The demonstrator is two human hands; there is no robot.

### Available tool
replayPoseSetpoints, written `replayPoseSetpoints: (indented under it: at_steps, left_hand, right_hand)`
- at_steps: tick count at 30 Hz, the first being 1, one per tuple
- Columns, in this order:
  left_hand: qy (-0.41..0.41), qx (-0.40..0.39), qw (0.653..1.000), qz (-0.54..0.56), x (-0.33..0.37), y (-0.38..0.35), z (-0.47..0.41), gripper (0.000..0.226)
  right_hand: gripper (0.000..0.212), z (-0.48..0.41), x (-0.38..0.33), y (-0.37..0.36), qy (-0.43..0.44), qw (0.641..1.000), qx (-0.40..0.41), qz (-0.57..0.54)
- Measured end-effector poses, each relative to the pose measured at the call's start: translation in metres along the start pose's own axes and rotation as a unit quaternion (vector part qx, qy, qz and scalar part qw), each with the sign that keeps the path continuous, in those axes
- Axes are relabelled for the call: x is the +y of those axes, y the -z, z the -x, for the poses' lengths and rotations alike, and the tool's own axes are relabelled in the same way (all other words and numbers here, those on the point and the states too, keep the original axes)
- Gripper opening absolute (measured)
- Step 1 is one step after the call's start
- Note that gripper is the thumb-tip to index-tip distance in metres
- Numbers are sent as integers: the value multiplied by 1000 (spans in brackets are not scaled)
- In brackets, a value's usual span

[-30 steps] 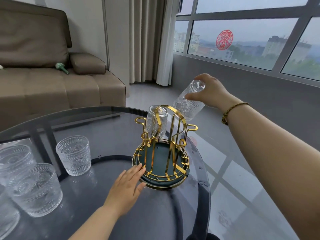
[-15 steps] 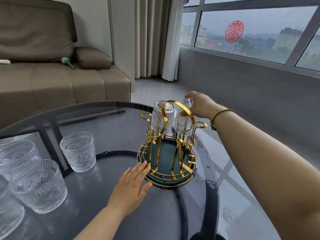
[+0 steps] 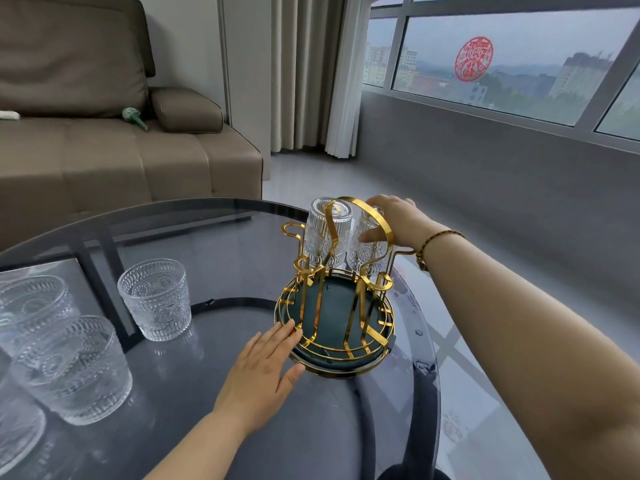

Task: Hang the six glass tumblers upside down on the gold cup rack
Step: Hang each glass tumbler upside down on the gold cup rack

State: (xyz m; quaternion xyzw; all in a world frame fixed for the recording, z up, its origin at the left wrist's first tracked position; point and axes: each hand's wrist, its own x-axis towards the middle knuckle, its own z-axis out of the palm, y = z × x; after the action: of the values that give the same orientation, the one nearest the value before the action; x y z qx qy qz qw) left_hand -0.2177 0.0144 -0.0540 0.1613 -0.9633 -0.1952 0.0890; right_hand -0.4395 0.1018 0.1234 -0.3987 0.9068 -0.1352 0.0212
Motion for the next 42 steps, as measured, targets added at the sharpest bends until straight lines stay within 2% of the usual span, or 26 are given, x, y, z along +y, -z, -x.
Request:
replayPoseSetpoints:
  at_steps: [5,9,15,19,22,25,28,30,32,36,40,42]
  left_hand:
    - [-4,2,1000,1,0,0,-1,53]
    - [-7,10,1000,-6,0,0,0,53]
    - [-4,55,998,0,1,1,4,56]
    - [20,99,995,20,5,6,10,50]
    - [22,132,990,35,4,14,23,40]
    - [31,190,980,56,2,31,51,27]
    - [62,278,957,45,-9,45,86,22]
    - [103,313,942,68,-21,51,108,23]
    - [163,324,925,114,-33,54,128,23]
    - [259,307,896,189,-53,56,154,41]
    - [294,277,882,242,-66,58,159,58]
    - [298,263,877,271,-71,60,155,62]
  right_hand:
    - [79,-3,2,1,-1,1000,-15,14]
    - [81,1,4,4,-25,999,17,-25]
    - [58,20,12,17,-31,995,90,-11]
    - [42,45,9,24,-16,987,156,-28]
    - [27,68,-3,26,21,965,244,-96]
    - [15,94,-33,19,91,926,322,-178]
    - [12,116,-76,-5,167,891,338,-253]
    - [13,126,-102,-33,203,886,314,-274]
    - [18,130,-123,-68,212,893,254,-306]
    - [29,135,-162,-138,146,894,76,-417]
    - [60,136,-192,-191,128,895,-94,-417]
    - [76,134,-205,-206,113,892,-141,-415]
